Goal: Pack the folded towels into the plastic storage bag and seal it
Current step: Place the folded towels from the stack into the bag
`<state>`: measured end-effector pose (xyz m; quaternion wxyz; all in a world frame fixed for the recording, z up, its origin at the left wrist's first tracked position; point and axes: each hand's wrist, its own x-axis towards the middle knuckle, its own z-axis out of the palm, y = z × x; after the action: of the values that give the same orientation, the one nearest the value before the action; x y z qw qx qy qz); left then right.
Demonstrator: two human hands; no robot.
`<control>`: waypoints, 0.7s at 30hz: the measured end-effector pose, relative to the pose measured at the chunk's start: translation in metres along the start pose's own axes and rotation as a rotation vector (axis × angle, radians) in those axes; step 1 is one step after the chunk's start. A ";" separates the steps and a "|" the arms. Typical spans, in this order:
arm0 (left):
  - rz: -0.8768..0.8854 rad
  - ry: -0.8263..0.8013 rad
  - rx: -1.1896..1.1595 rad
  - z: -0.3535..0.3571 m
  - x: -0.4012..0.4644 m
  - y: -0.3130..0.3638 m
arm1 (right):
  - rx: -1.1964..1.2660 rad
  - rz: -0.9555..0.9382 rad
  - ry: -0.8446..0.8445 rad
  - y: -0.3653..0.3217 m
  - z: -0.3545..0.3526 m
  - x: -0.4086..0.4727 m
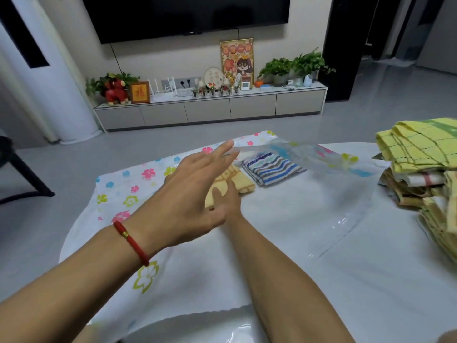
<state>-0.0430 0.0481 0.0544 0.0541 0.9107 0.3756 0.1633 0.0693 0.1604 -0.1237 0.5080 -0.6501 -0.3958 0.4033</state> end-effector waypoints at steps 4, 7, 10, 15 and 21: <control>-0.002 0.028 -0.002 0.003 0.002 -0.001 | 0.065 0.115 -0.053 0.001 -0.013 0.004; -0.003 0.044 -0.019 0.007 0.001 0.004 | 0.071 0.112 0.108 0.005 -0.015 -0.003; -0.012 0.037 -0.024 0.010 -0.001 0.006 | 0.108 0.122 0.049 0.002 -0.014 -0.003; -0.039 -0.024 0.033 0.012 -0.002 0.005 | -0.051 0.121 -0.298 -0.011 -0.050 -0.022; -0.003 -0.093 0.306 0.034 0.002 0.012 | -0.644 -0.096 -0.372 -0.004 -0.205 -0.102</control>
<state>-0.0218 0.0416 0.0252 -0.0676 0.9144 0.3943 0.0617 0.2220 -0.0035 -0.0747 0.2154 -0.6729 -0.6179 0.3450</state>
